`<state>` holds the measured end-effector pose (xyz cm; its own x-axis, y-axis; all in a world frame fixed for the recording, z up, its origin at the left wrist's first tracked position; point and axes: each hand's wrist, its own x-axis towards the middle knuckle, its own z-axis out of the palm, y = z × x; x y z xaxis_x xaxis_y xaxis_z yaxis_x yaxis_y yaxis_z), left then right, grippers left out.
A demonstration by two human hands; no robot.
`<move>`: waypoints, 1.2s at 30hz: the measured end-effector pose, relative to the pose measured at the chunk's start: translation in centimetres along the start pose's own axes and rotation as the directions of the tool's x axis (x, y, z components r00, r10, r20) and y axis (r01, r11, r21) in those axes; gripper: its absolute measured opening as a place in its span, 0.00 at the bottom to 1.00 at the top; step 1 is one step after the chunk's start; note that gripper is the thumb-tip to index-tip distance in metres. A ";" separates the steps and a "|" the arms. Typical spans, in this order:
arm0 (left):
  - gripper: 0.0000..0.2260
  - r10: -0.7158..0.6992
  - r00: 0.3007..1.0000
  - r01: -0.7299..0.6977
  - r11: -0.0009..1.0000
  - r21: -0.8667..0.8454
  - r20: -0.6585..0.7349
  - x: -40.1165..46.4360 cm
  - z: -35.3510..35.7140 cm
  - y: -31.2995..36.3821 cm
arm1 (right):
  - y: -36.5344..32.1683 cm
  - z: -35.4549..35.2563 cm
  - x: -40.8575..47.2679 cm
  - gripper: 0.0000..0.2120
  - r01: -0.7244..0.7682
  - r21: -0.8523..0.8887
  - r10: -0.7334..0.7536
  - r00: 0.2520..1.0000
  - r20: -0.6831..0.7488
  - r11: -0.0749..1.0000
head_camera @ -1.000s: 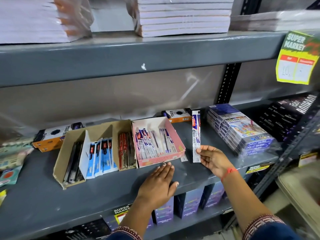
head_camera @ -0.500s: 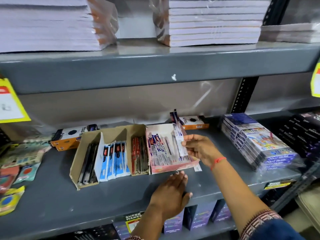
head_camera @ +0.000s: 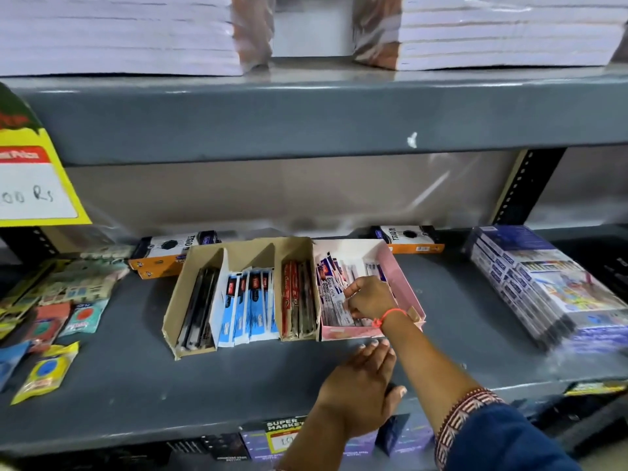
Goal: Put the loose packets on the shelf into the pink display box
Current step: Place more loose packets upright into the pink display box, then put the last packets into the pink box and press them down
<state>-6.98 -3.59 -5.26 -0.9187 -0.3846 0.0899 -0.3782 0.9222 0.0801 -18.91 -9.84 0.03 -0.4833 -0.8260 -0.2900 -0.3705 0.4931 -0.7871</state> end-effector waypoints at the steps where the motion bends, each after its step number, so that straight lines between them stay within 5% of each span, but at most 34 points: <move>1: 0.25 -0.006 1.000 0.006 1.000 0.002 0.005 0.0 0.0 0.0 | 0.0 0.0 0.0 0.08 0.000 0.005 0.000 1.000 0.003 1.000; 4: 0.25 0.007 0.996 -0.001 0.998 0.068 -0.093 -0.1 1.2 -0.2 | 0.1 -0.7 -0.1 0.06 0.047 -0.109 -0.046 0.999 0.010 0.993; 7: 0.24 -0.010 0.999 0.013 0.995 0.096 -0.030 -0.2 0.3 0.5 | 0.4 -3.0 -0.7 0.10 0.100 -0.104 -0.117 0.980 -0.164 0.990; 9: 0.23 0.008 0.995 -0.002 0.998 0.064 -0.095 -0.4 0.3 0.5 | 1.2 -4.7 -1.2 0.09 0.111 -0.053 -0.123 0.895 -0.428 0.992; 12: 0.25 -0.007 0.992 -0.002 0.997 -0.073 -0.124 -0.5 -0.2 0.4 | 3.6 -7.1 -1.9 0.11 0.070 0.196 0.086 0.722 -0.687 0.978; 14: 0.26 -0.014 0.998 0.005 0.990 -0.142 -0.059 -0.2 -0.2 0.1 | 5.4 -7.7 -1.9 0.13 -0.045 0.200 0.165 0.752 -0.638 0.979; 16: 0.26 -0.037 0.998 0.031 0.989 -0.148 -0.041 0.0 0.4 -0.1 | 6.9 -7.4 -2.0 0.13 -0.166 0.024 0.158 0.871 -0.465 0.986; 19: 0.26 -0.037 0.998 0.030 0.991 -0.131 -0.052 0.1 1.1 -0.3 | 8.0 -6.6 -2.2 0.14 -0.194 -0.092 0.156 0.936 -0.317 0.977; 27: 0.27 -0.062 0.997 0.055 0.986 -0.161 -0.041 0.3 1.6 -0.5 | 7.8 -6.9 -2.2 0.17 -0.218 -0.264 0.129 0.939 -0.318 0.940; 36: 0.27 -0.054 0.998 0.047 0.988 -0.145 -0.042 0.2 1.4 -0.5 | 7.7 -8.3 -1.9 0.14 -0.283 -0.181 0.217 0.924 -0.313 0.942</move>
<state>-7.15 -4.13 -6.70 -0.8914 -0.4350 0.1272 -0.4008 0.8876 0.2269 -27.47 -2.16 -0.97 -0.7759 -0.5709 -0.2686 -0.3557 0.7474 -0.5612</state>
